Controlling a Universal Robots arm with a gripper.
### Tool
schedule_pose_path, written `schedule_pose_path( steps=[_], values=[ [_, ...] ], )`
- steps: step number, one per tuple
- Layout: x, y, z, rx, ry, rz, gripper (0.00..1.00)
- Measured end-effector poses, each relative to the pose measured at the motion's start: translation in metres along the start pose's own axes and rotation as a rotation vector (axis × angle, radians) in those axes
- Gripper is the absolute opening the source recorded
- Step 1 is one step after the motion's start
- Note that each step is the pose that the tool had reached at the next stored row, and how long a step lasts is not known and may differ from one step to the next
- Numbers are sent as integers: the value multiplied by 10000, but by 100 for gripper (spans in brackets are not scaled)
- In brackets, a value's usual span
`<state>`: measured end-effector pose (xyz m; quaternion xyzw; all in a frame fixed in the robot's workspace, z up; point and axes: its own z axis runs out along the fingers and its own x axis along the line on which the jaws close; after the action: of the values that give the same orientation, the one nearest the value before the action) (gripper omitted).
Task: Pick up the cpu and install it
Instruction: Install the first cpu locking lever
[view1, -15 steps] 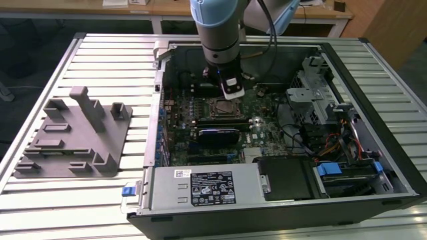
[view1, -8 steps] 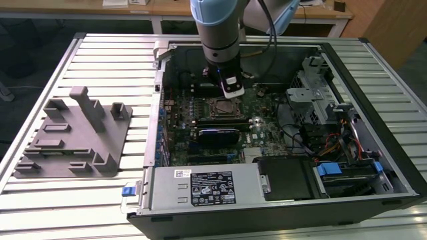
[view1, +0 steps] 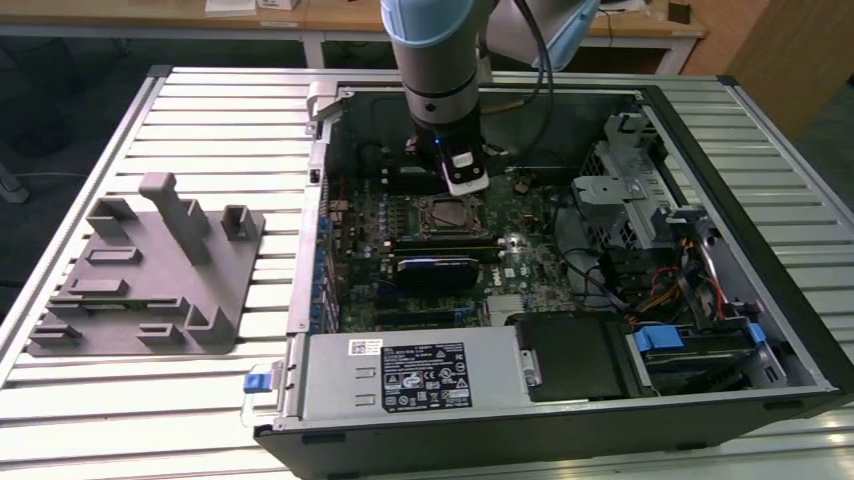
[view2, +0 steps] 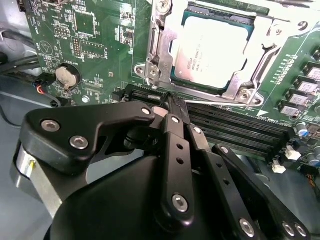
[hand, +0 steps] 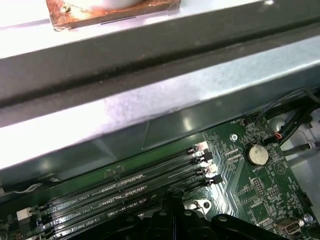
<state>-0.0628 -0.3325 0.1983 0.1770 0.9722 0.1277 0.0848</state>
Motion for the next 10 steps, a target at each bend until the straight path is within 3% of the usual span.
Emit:
schedule_pose_path(
  steps=[10],
  values=[
    [12, 20, 12, 7, 16, 6, 11]
  ],
)
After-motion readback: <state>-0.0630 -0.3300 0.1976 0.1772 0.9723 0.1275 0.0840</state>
